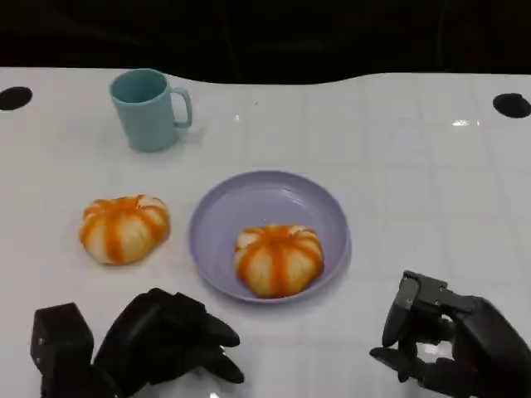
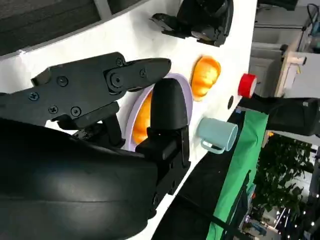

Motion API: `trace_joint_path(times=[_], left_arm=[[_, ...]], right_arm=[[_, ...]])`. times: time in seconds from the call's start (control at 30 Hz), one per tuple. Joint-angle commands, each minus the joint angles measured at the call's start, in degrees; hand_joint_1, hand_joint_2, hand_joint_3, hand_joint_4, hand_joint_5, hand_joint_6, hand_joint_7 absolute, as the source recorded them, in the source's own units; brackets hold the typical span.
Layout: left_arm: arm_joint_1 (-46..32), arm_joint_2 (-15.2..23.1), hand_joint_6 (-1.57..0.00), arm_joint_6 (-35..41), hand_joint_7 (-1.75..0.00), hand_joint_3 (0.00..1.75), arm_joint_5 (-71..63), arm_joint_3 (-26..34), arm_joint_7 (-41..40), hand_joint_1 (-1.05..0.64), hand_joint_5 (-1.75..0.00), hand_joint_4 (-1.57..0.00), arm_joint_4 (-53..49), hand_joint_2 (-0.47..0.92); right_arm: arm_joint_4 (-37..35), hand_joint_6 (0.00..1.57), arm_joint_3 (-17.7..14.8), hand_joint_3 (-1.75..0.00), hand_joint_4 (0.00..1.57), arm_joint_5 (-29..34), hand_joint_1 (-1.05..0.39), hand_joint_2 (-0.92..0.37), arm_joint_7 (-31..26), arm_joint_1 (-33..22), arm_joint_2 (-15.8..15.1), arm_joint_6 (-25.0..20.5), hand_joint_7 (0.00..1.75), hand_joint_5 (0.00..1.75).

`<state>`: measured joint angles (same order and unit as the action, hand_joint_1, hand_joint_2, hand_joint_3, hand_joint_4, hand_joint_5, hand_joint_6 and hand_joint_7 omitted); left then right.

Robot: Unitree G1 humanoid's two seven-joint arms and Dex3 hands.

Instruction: Grasp the bread from the table and place it into the plate.

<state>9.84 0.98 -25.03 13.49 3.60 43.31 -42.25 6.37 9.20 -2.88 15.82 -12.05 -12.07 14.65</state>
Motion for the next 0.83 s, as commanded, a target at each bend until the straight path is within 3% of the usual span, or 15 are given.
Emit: trace_joint_path(times=[0.03, 0.23, 0.47, 0.83], left_arm=[[0.0, 1.0, -1.56, 0.6, 0.0, 0.0, 0.3, 0.2, -0.2, -1.05, -0.2, -1.57, 0.4, 0.77], [0.7, 0.6, -1.55, -0.1, 0.0, 0.0, 0.7, 0.4, 0.4, -1.05, -0.19, -1.57, -1.0, 0.77], [0.9, 0.7, -1.55, -0.6, 0.0, 0.0, 0.2, 0.3, -0.1, -1.05, -0.19, -1.57, -1.4, 0.77], [1.4, 1.4, -1.55, -0.7, -0.01, 0.0, 0.0, 0.7, 0.0, -1.05, -0.18, -1.57, -2.4, 0.77]], right_arm=[[-3.1, 0.58, -1.3, -0.11, 0.81, -0.9, -0.25, -0.92, 1.0, 0.7, 0.6, 3.0, 1.75, 1.75], [-9.0, 0.58, -2.6, -0.12, 0.82, -1.2, -0.26, -0.92, 1.7, 2.7, 1.9, 9.5, 1.75, 1.75], [-11.3, 0.61, -3.4, -0.12, 0.83, -1.3, -0.26, -0.92, 2.3, 4.0, 2.6, 10.2, 1.75, 1.75], [-17.1, 0.59, -4.2, -0.12, 0.82, 0.5, -0.26, -0.92, 1.3, 6.3, 4.1, 15.8, 1.75, 1.75]])
